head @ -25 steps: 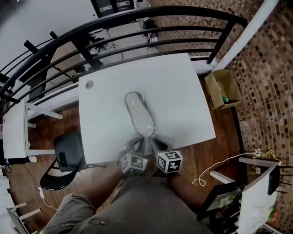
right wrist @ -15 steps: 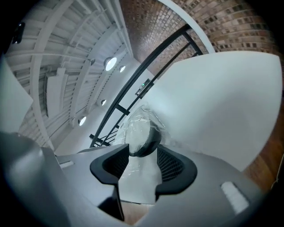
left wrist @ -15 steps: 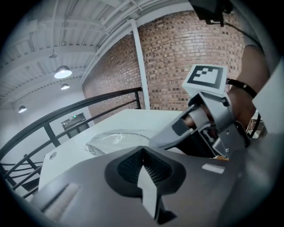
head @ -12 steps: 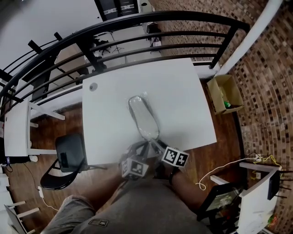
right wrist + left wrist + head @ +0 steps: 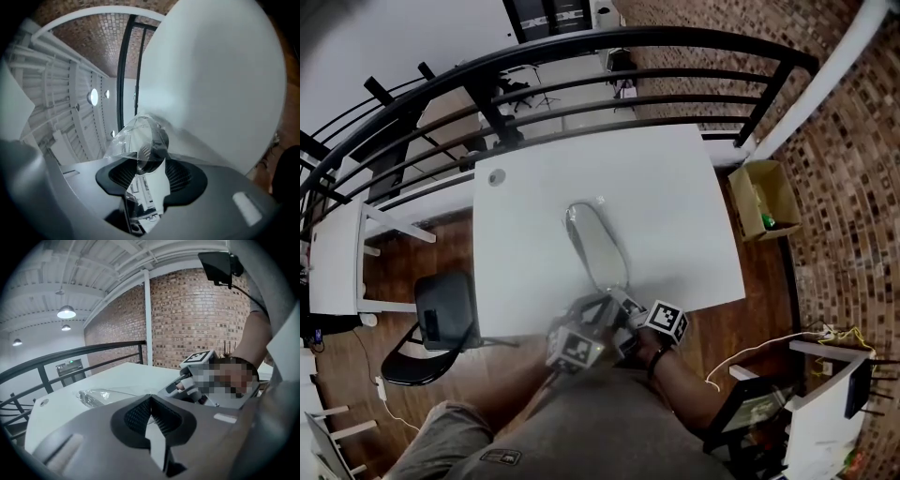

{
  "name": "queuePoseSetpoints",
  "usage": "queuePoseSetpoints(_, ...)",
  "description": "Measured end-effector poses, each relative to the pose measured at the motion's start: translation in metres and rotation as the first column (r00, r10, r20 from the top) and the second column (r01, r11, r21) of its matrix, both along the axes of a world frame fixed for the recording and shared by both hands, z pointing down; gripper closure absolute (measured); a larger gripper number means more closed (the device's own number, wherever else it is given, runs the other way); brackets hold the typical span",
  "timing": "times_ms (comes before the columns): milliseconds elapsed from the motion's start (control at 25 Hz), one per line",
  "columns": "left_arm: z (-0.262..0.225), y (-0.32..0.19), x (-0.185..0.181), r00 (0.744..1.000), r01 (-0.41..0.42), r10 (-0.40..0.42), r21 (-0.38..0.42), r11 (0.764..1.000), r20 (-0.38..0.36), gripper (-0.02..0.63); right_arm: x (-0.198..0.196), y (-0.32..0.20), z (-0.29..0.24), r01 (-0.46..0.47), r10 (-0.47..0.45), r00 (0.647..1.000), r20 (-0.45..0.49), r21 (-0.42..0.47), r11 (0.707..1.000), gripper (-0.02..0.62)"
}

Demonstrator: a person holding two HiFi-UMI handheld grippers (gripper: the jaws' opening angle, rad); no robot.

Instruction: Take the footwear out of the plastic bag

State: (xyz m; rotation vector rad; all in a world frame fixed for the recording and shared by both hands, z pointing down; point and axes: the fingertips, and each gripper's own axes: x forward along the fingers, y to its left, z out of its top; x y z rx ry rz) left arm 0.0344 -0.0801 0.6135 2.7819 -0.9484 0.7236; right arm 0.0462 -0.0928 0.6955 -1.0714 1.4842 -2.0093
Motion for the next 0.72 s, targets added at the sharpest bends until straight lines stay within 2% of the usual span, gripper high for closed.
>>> queuePoseSetpoints(80,-0.001,0.0,-0.002,1.0,-0.005,0.005,-0.006,1.0,-0.001,0.603,0.001,-0.002,-0.003,-0.026,0.026,0.999,0.034,0.015,1.0,0.421)
queuePoseSetpoints(160,-0.002,0.001,-0.006,1.0,-0.011,0.011,-0.015,1.0,0.003,0.603,0.004,-0.005,-0.006,-0.032,0.031,0.999,0.016,0.047,0.998,0.466)
queuePoseSetpoints(280,0.002,0.004,-0.011,1.0,-0.013,0.013,-0.018,1.0,0.008,0.603,0.009,-0.009,-0.013,0.012,-0.003,0.997,-0.083,0.102,0.995,0.489)
queuePoseSetpoints(480,0.005,0.008,-0.014,0.999,-0.033,0.033,0.001,0.999,0.001,0.591,0.016,-0.012,-0.025,0.1,-0.054,0.969,-0.24,0.181,0.978,0.5)
queuePoseSetpoints(600,0.009,0.009,-0.022,1.0,-0.026,0.026,-0.002,1.0,-0.017,0.519,0.017,-0.01,-0.034,0.188,-0.093,0.927,-0.363,0.234,0.954,0.5)
queuePoseSetpoints(720,0.008,0.007,-0.029,0.999,-0.021,0.021,0.011,1.0,-0.046,0.476,0.016,-0.01,-0.047,0.305,-0.128,0.856,-0.5,0.289,0.907,0.5)
